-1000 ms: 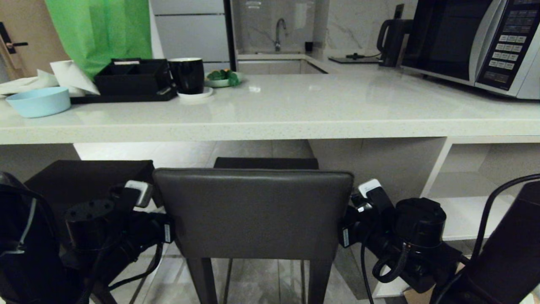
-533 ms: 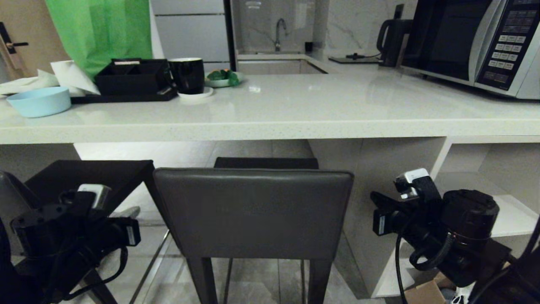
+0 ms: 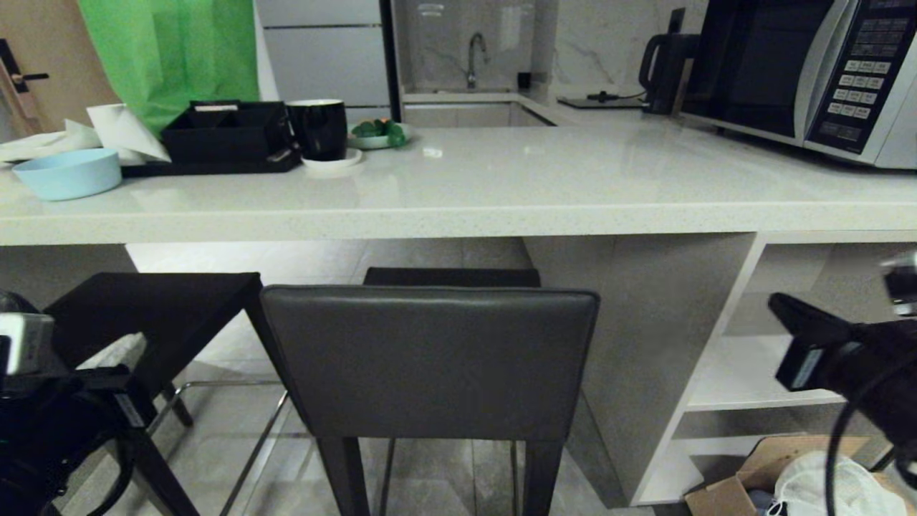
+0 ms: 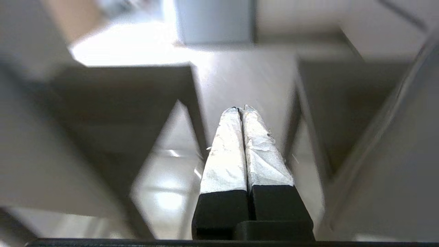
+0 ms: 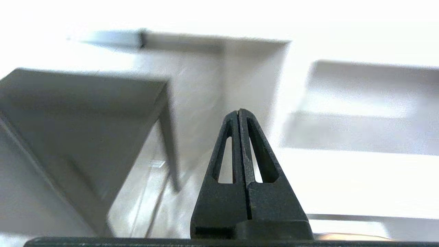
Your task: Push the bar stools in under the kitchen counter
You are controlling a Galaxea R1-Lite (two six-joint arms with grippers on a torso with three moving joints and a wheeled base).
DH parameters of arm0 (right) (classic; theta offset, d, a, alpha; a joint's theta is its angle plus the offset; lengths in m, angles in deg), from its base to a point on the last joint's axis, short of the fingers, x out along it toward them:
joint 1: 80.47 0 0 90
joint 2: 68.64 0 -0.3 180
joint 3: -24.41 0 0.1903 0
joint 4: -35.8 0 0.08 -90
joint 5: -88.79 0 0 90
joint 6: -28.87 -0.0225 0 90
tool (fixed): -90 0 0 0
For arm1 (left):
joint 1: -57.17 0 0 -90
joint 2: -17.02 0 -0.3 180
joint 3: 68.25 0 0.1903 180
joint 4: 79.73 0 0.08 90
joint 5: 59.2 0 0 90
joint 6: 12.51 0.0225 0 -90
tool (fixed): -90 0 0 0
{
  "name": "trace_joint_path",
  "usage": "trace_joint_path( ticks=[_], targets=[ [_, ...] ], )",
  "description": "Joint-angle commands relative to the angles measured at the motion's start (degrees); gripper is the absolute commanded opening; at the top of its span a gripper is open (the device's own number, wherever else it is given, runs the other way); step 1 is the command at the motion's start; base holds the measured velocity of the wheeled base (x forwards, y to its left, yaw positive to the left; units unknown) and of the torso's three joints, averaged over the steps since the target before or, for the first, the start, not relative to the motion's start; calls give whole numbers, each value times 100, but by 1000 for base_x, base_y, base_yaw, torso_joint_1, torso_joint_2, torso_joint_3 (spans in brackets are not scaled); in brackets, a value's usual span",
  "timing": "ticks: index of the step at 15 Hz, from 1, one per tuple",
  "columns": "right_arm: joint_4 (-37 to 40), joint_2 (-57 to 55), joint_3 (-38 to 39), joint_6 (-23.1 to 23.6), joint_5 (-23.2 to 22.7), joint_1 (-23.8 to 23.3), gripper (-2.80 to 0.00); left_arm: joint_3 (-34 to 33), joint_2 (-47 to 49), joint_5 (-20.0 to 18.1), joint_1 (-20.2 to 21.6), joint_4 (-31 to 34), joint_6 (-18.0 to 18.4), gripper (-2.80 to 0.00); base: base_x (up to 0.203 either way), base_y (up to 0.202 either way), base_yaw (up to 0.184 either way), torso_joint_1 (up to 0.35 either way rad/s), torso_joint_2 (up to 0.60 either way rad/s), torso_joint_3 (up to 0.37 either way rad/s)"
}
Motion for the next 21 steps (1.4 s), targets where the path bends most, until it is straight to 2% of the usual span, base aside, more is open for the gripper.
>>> trace_joint_path(
  ticks=[1, 3, 6, 8, 9, 10, 12, 13, 14, 15, 16, 17, 20, 21],
  targets=[
    [2202, 2231, -562, 4, 61, -523, -280, 222, -1817, 182, 13, 813, 52, -280, 0, 0, 0, 0, 0, 0],
    [3565, 3392, -982, 12, 95, -1104, -280, 752, -3114, 261, 21, 2364, 81, -280, 0, 0, 0, 0, 0, 0],
    [5188, 4869, -1344, 33, 110, -1542, -280, 1635, -4962, 327, 61, 5219, -44, -280, 0, 0, 0, 0, 0, 0],
    [5929, 5734, -1420, 38, 59, -1656, -280, 1888, -6022, 346, 131, 6552, -160, -280, 0, 0, 0, 0, 0, 0],
    [6338, 6125, -1439, 40, 34, -1683, -280, 1918, -6381, 358, 206, 6959, -156, -280, 0, 0, 0, 0, 0, 0],
    [6715, 6471, -1450, 41, -10, -1696, -280, 1890, -6579, 380, 263, 7164, -92, -280, 0, 0, 0, 0, 0, 0],
    [7402, 7054, -1392, 34, -153, -1709, -280, 1484, -6618, 403, 293, 6946, 12, -280, 0, 0, 0, 0, 0, 0],
    [7592, 7126, -1349, -32, -103, -1713, -280, 1092, -6630, 400, 290, 6633, 92, -280, 0, 0, 0, 0, 0, 0],
    [7615, 7118, -1307, -31, -84, -1715, -280, 735, -6648, 382, 281, 5970, 208, -280, 0, 0, 0, 0, 0, 0],
    [7623, 7118, -1266, -7, -105, -1715, -280, 592, -6664, 344, 269, 5355, 370, -280, 0, 0, 0, 0, 0, 0],
    [7623, 7118, -1152, 8, -232, -1715, -280, 622, -6686, 312, 256, 5186, 466, -280, 0, 0, 0, 0, 0, 0],
    [7623, 7118, -958, 23, -424, -1715, -280, 805, -6760, 226, 198, 5478, 506, -280, 0, 0, 0, 0, 0, 0],
    [7615, 7118, -761, 69, -533, -1715, -280, 1927, -7021, -530, 38, 7643, 348, -280, 0, 0, 0, 0, 0, 0],
    [7615, 7118, -757, 60, -532, -1715, -280, 2101, -7220, -686, 36, 8110, 315, -280, 0, 0, 0, 0, 0, 0]
  ],
)
